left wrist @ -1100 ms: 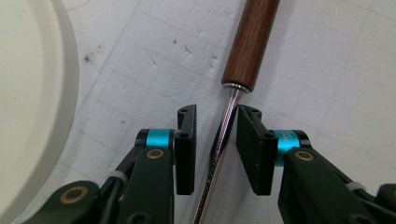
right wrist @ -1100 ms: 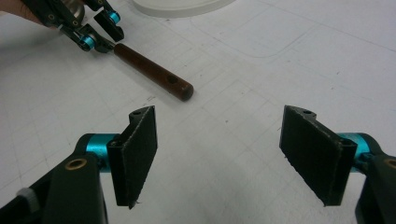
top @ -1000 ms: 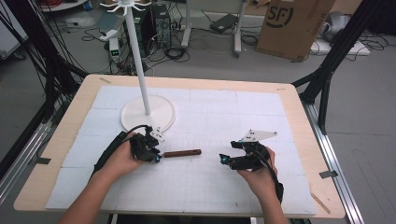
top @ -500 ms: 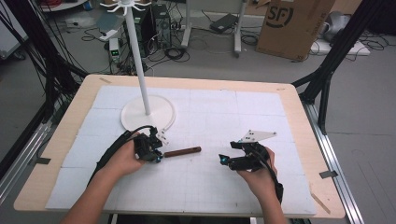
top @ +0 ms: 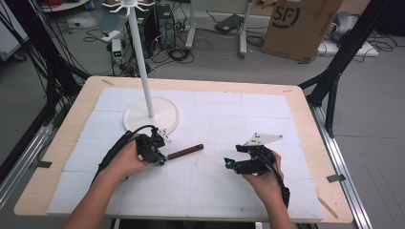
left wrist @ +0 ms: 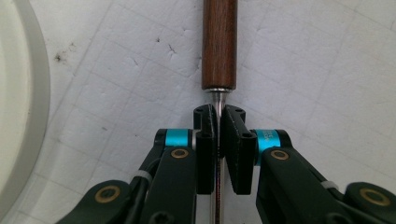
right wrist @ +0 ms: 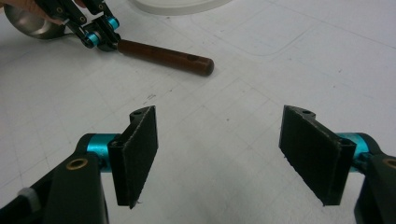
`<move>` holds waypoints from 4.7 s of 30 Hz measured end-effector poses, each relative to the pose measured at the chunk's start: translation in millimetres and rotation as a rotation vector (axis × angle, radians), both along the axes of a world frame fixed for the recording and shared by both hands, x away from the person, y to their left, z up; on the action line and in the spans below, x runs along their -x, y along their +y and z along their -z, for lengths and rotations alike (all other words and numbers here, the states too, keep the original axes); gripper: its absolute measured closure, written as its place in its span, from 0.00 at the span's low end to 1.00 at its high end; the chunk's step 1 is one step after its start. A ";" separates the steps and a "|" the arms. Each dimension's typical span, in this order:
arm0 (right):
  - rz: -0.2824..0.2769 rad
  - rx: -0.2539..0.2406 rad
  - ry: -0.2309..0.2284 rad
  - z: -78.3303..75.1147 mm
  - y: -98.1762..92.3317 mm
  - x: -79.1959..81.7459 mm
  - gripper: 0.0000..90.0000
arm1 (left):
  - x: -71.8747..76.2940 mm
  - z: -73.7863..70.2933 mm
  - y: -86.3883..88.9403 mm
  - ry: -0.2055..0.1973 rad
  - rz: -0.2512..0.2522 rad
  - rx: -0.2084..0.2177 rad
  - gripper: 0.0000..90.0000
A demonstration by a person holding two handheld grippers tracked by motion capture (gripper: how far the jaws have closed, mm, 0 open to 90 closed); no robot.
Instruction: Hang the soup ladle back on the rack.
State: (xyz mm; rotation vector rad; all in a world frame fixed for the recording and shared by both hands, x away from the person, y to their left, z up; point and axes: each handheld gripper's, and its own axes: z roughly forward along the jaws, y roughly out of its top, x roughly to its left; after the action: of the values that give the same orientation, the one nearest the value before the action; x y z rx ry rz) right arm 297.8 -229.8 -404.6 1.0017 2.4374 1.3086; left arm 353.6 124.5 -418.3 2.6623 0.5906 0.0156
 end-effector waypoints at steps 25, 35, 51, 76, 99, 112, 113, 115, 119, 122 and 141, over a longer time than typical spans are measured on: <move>-0.003 0.013 -0.004 1.1 1.0 -0.2 0.30 | 33.3 -54.2 52.3 -0.238 -0.114 0.286 0.94; 0.000 0.003 -0.003 0.2 -0.5 0.2 0.30 | 38.7 -62.7 74.1 -0.253 -0.153 0.395 0.94; -0.002 0.001 -0.005 -0.4 0.4 0.6 0.30 | 42.2 -90.5 103.9 -0.317 -0.202 0.529 0.94; -0.005 -0.006 -0.008 -0.3 0.4 -0.1 0.30 | 4.0 -174.8 129.1 -0.381 -0.278 0.584 0.94; -0.003 -0.017 -0.008 -1.1 -2.0 0.0 0.30 | -35.1 -217.9 133.1 -0.383 -0.249 0.524 0.94; 0.002 -0.020 -0.004 -1.7 -2.2 0.7 0.30 | -51.9 -236.8 142.0 -0.378 -0.295 0.493 0.94; 0.001 -0.018 -0.005 -1.6 -2.1 0.7 0.30 | -53.3 -237.2 141.8 -0.378 -0.302 0.490 0.94; 0.002 -0.021 -0.005 -1.4 -2.3 0.4 0.30 | -55.7 -237.6 142.0 -0.379 -0.312 0.482 0.94; 0.003 -0.026 -0.004 -1.8 -4.0 0.3 0.30 | -61.5 -237.3 141.6 -0.371 -0.333 0.463 0.94; 0.002 -0.025 -0.006 -2.0 -4.7 0.4 0.30 | -63.1 -237.7 140.4 -0.373 -0.338 0.459 0.94; 0.004 -0.031 -0.003 -2.5 -6.2 0.7 0.30 | -75.8 -231.4 120.1 -0.369 -0.382 0.433 0.94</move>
State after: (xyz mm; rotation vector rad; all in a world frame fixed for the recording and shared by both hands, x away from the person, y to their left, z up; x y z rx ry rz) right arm 297.0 -236.0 -402.1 1.0116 2.4190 1.3494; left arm 429.4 244.6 -186.9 2.0312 0.8533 0.4273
